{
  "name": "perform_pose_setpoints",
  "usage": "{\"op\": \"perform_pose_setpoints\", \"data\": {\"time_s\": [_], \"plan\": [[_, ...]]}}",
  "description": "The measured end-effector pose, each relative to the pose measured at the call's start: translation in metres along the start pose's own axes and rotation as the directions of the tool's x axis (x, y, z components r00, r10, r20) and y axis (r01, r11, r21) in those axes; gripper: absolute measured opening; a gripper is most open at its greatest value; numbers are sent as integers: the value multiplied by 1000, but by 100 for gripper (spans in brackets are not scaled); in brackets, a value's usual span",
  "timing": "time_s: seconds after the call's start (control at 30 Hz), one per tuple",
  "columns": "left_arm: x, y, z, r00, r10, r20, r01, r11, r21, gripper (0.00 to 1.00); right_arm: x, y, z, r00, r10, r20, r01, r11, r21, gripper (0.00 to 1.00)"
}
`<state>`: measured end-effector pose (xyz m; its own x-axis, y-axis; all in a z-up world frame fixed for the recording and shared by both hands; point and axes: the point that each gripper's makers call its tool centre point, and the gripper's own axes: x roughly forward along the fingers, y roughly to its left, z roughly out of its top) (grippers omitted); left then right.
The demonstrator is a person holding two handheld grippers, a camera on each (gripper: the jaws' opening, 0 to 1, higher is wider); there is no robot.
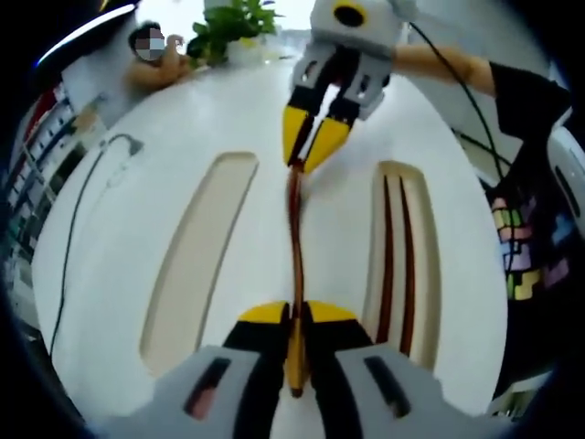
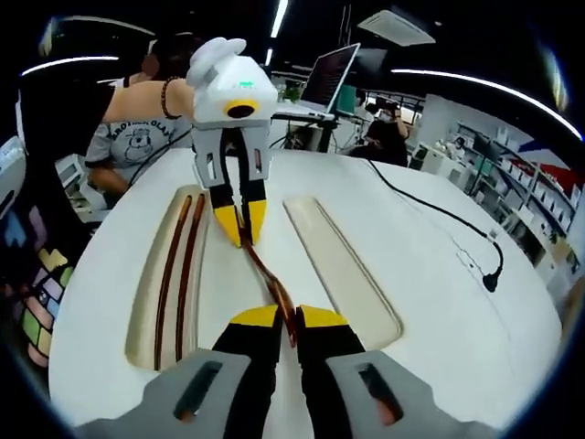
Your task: Arrange the utensils inside the cutlery case until each visible utensil rests in its matching compartment.
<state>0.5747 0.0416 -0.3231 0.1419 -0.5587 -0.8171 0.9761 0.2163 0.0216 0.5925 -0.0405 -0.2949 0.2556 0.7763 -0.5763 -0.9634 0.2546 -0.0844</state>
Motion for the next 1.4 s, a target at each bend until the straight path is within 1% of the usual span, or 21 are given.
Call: {"op": "perform_pose_setpoints", "data": {"time_s": [0.13, 0.23, 0.33, 0.43, 0.47, 0.5, 0.57, 0.6, 0.63, 0.7, 0.8, 1.03, 1.23, 1.4], "plan": [[0, 1, 0, 1000, 4, 9, -4, 1000, -8, 6, 3, -6, -1, 1000, -1, 18, 0, 1000, 25, 5], [0, 1, 0, 1000, 8, 18, -7, 1000, -10, 6, 6, -6, -6, 1000, -4, 13, 3, 1000, 19, 5], [0, 1, 0, 999, 13, 31, -13, 1000, -8, 6, 8, -9, -8, 1000, -25, 13, 26, 1000, -15, 3], [0, 1, 1, 999, 17, 41, -17, 1000, -13, 6, 8, -9, -7, 999, -40, 16, 41, 999, -29, 3], [-1, 2, 0, 999, 22, 42, -22, 1000, -10, 6, 8, -9, -7, 999, -49, 22, 50, 998, -34, 3], [-1, 6, 1, 998, 45, 47, -44, 999, -15, 7, 8, -9, -7, 998, -63, 28, 64, 997, -41, 3], [-1, 6, 1, 998, 38, 55, -38, 999, -2, 7, 6, -10, -8, 996, -86, 15, 87, 991, -99, 3], [0, 6, 2, 997, 37, 63, -37, 999, -3, 7, 5, -10, -8, 996, -93, 12, 94, 990, -105, 3], [0, 6, 3, 997, 39, 65, -39, 999, -3, 6, 4, -10, -5, 994, -104, 26, 106, 990, -97, 3], [0, 4, 4, 997, 47, 59, -49, 998, 32, 6, 2, -10, -5, 994, -105, 24, 107, 990, -90, 3], [-2, 2, 8, 996, 52, 67, -56, 997, 44, 6, -3, -11, -3, 993, -117, 29, 119, 989, -87, 3], [-11, 2, 18, 990, 68, 120, -74, 996, 50, 7, -16, -7, 3, 987, -150, 56, 153, 987, -47, 3], [-27, -16, 28, 981, 63, 186, -77, 995, 68, 8, -34, 12, 11, 984, -158, 76, 157, 987, 17, 2], [-35, -35, 29, 979, 52, 196, -72, 993, 95, 8, -42, 33, 14, 988, -141, 66, 137, 989, 55, 2]]}}
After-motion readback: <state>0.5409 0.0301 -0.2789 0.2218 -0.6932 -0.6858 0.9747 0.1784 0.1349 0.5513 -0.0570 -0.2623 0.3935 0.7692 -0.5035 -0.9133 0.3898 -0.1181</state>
